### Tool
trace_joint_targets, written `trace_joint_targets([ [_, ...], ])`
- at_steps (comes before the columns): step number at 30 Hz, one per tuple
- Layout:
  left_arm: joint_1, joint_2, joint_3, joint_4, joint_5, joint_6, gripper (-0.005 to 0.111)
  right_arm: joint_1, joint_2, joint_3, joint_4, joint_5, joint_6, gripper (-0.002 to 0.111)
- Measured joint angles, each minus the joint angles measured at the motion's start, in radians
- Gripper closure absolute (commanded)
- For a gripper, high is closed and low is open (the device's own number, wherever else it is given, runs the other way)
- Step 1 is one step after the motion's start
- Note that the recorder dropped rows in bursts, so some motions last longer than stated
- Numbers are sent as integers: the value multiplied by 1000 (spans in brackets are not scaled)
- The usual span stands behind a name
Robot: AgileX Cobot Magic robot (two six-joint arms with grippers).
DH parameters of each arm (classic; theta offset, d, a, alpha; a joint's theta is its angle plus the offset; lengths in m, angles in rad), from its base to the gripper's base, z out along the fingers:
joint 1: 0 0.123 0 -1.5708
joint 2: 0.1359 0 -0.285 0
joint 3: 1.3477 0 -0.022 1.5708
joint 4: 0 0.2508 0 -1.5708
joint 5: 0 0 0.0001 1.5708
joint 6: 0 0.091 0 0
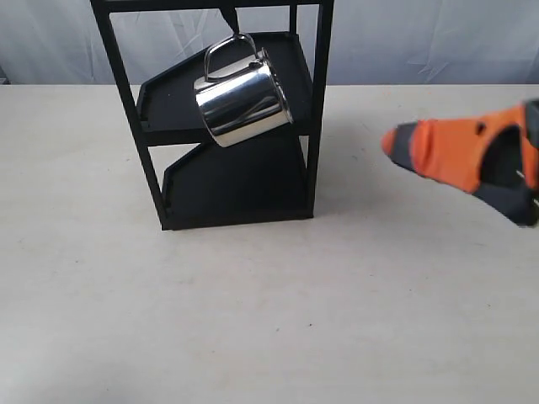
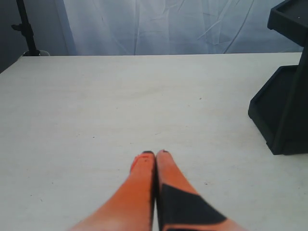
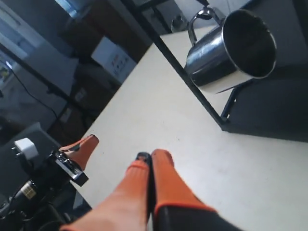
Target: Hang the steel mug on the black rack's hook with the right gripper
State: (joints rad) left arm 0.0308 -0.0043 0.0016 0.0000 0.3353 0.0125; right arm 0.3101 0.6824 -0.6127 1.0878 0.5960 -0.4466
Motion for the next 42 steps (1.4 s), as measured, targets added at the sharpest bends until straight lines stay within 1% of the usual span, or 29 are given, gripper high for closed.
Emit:
trace_joint_targets([
  [4,0,0,0,0,0,0,107,2,-232,149,27,-90,-22,108],
  [8,0,0,0,0,0,0,107,2,-386,235,29,-224,-56,108],
  [11,0,0,0,0,0,0,107,2,-452,281,29,-312,-68,108],
  [14,0,0,0,0,0,0,107,2,-481,330,-51,-377,-56,108],
  [16,0,0,0,0,0,0,107,2,-485,360,-186,-396,31,108],
  [17,0,0,0,0,0,0,107,2,-485,375,-290,-399,116,108],
  [18,0,0,0,0,0,0,107,2,-485,387,-383,-406,220,108],
  [19,0,0,0,0,0,0,107,2,-485,408,-532,-413,337,108],
  [20,0,0,0,0,0,0,107,2,-485,423,-635,-425,457,108],
  [22,0,0,0,0,0,0,107,2,-485,461,-855,-462,638,108],
  [23,0,0,0,0,0,0,107,2,-485,484,-931,-491,699,108],
  [26,0,0,0,0,0,0,107,2,-485,554,-1063,-586,777,108],
  [29,0,0,0,0,0,0,107,2,-485,601,-1115,-647,800,108],
  [42,0,0,0,0,0,0,107,2,-495,610,-1136,-606,809,108],
])
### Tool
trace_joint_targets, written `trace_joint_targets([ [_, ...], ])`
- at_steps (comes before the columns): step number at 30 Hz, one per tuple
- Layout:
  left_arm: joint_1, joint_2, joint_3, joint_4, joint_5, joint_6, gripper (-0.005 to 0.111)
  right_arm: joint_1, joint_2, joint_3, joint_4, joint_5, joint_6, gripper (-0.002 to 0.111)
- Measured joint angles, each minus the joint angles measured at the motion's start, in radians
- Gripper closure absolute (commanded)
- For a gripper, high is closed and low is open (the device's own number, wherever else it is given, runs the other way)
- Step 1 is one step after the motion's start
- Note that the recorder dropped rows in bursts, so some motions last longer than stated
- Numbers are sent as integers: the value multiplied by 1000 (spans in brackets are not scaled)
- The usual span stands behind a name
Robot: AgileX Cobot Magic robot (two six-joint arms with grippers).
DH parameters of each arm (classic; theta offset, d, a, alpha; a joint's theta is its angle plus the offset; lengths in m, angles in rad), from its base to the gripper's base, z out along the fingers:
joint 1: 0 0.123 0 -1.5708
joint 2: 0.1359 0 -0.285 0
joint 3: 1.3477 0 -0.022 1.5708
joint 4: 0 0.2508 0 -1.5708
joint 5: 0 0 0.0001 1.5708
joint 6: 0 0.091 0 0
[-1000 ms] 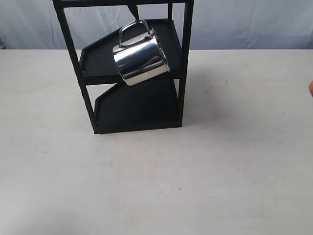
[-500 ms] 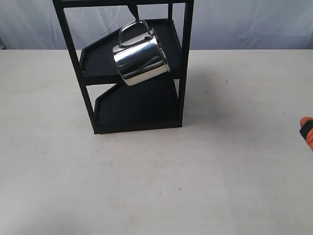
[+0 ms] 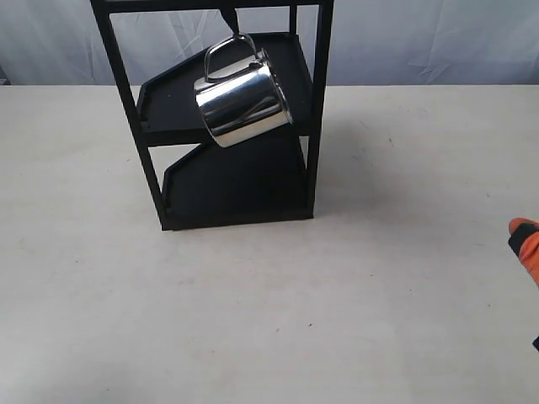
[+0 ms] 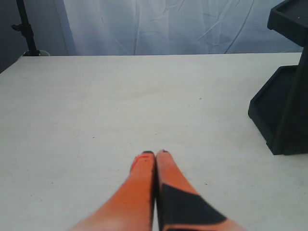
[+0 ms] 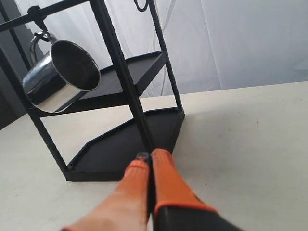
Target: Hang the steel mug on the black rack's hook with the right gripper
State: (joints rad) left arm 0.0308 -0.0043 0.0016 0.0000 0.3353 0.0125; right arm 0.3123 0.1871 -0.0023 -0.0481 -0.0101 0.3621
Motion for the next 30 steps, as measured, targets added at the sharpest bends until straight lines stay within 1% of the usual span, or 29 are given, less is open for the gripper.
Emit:
trace_joint_targets([
  [3,0,0,0,0,0,0,107,-25,0,0,0,0,0,108],
  [8,0,0,0,0,0,0,107,-144,0,0,0,0,0,108],
  [12,0,0,0,0,0,0,107,-202,0,0,0,0,0,108],
  [30,0,0,0,0,0,0,107,-213,0,0,0,0,0,108],
])
